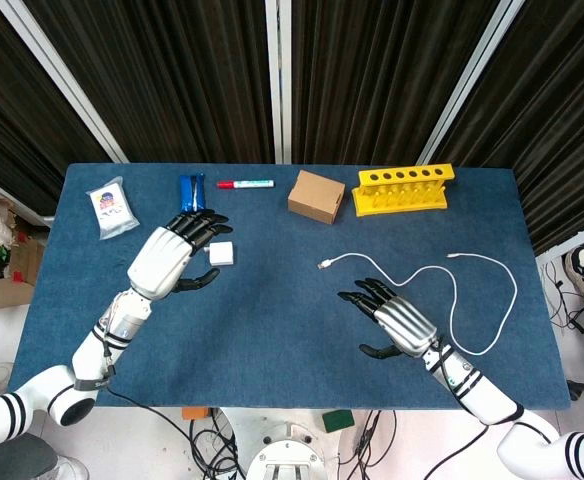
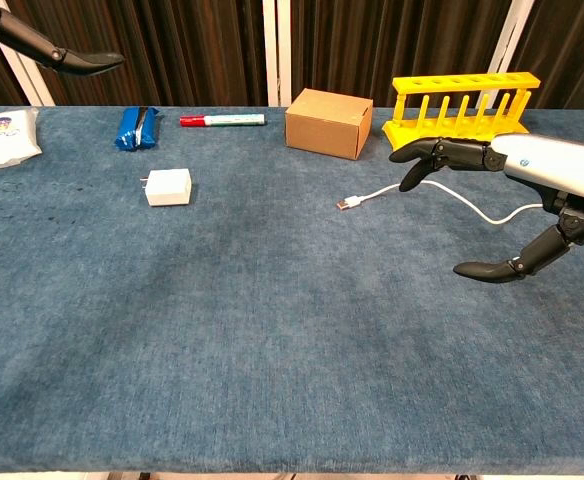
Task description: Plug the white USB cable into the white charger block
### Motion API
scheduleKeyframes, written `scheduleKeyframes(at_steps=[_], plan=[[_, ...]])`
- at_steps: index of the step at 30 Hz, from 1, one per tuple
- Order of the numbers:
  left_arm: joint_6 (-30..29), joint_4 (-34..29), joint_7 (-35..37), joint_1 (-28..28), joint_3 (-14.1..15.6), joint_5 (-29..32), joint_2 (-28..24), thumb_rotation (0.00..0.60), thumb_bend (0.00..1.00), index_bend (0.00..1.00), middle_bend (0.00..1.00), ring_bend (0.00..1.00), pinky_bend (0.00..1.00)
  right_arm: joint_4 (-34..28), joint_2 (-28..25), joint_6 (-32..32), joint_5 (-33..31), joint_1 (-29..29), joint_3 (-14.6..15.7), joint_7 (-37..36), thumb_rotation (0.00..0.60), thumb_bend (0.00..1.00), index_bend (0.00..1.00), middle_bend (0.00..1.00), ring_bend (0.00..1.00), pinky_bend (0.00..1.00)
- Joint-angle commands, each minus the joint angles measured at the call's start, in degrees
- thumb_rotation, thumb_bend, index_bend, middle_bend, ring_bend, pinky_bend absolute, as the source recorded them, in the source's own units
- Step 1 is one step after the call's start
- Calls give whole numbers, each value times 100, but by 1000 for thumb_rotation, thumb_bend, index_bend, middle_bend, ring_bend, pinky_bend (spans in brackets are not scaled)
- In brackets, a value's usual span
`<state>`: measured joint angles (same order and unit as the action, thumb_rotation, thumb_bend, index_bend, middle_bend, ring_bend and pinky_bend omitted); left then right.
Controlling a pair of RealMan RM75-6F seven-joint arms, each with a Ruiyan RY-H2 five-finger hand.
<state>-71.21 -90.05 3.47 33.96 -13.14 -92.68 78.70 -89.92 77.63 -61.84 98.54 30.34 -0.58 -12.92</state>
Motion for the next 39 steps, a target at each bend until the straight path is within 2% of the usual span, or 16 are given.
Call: scheduleKeyframes(at_steps=[1,10,15,17,19,22,25,27,32,39], plan=[[22,77,56,37,27,55,37,600,235,255,195,145,243,42,37,-22,-32,20,8,-53,600,282,128,211,26,88],[189,254,35,115,20,481,94,600,235,255,195,145,247,197,-7,-226,-105,-13,74,-160,600,281,128,210,27,88],[466,256,-334,158,-109,1113,96,600,235,255,191,161,289,142,-290,-546,-165,-244,179,-105,600,281,128,210,27,88],[620,273,-520,191,-180,1454,110,600,235,255,189,199,374,87,-450,-734,-176,-382,236,-90,600,281,128,210,27,88],[805,314,-757,240,-218,1781,122,600,234,255,190,261,507,29,-586,-901,-168,-496,279,-73,600,281,128,210,27,88],[1097,453,-1335,374,-253,2367,234,600,233,252,192,425,752,-83,-783,-1169,-122,-659,329,-53,600,281,128,210,27,88],[1285,699,-1839,537,-249,2792,469,600,213,245,188,571,885,-150,-880,-1292,-84,-731,351,-62,600,281,128,210,27,88],[1425,929,-2212,673,-225,3104,685,600,186,239,186,620,931,-179,-909,-1337,-67,-758,352,-55,600,282,128,209,26,88],[1791,1381,-2688,968,-199,3775,1199,600,159,230,173,666,964,-201,-895,-1343,-44,-771,348,-59,600,282,128,208,27,92],[2020,1833,-2833,1174,-55,3971,1646,600,152,219,168,679,966,-184,-863,-1312,-97,-788,324,-59,600,281,128,205,27,94]])
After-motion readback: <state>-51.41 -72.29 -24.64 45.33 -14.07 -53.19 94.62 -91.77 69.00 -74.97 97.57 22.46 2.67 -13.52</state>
